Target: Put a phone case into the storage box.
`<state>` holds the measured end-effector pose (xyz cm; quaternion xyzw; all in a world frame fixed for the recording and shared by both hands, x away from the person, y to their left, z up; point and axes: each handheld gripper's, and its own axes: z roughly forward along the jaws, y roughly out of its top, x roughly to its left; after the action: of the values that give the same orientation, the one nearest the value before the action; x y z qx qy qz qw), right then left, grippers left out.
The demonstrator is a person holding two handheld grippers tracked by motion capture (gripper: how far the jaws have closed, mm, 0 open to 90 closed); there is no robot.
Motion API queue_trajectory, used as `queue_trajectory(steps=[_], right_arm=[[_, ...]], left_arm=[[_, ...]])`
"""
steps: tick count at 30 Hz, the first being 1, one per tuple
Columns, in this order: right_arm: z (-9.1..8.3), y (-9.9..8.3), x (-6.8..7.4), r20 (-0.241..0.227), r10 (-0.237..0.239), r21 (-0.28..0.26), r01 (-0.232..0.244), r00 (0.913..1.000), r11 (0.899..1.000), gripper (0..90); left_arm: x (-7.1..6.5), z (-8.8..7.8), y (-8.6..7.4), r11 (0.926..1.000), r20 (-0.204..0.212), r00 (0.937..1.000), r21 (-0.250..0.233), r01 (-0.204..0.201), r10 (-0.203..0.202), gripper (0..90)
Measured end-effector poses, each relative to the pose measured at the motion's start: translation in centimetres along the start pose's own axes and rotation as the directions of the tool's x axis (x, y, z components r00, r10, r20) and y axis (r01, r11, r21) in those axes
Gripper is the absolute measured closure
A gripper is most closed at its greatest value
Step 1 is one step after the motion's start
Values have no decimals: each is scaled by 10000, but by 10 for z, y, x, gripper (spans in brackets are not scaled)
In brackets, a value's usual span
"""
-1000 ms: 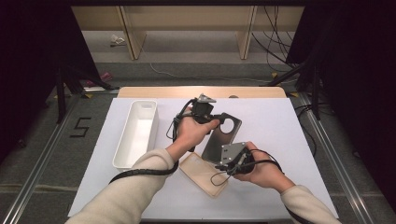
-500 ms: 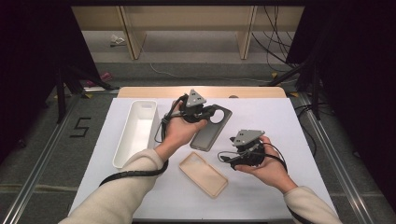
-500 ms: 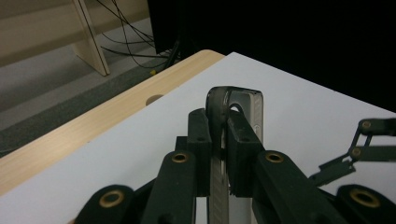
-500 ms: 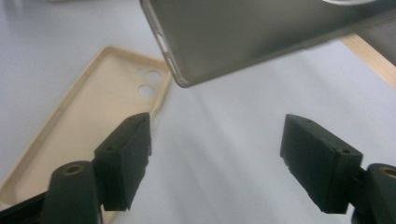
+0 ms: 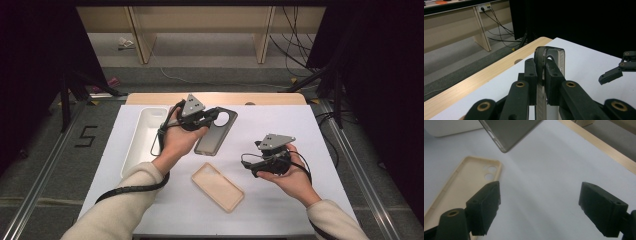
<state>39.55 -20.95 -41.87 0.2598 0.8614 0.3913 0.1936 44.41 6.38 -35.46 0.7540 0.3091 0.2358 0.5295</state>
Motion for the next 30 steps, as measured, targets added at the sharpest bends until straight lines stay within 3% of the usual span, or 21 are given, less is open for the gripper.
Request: queue_trajectory(steps=[4, 18, 30], right_arm=[[-1, 0, -2, 139, 97, -118, -96, 9999, 9999, 174], [-10, -6, -12, 362, 937, -821, -905, 9949, 9925, 165], [-11, -6, -13, 387, 1096, -903, -1057, 9932, 9903, 165]], left_arm=[[5, -7, -3, 9996, -129, 9995, -49, 292, -293, 816], [27, -31, -3, 9952, -503, 9966, -760, 617, -657, 816], [42, -43, -1, 9900, -690, 9945, -1225, 702, -791, 816]])
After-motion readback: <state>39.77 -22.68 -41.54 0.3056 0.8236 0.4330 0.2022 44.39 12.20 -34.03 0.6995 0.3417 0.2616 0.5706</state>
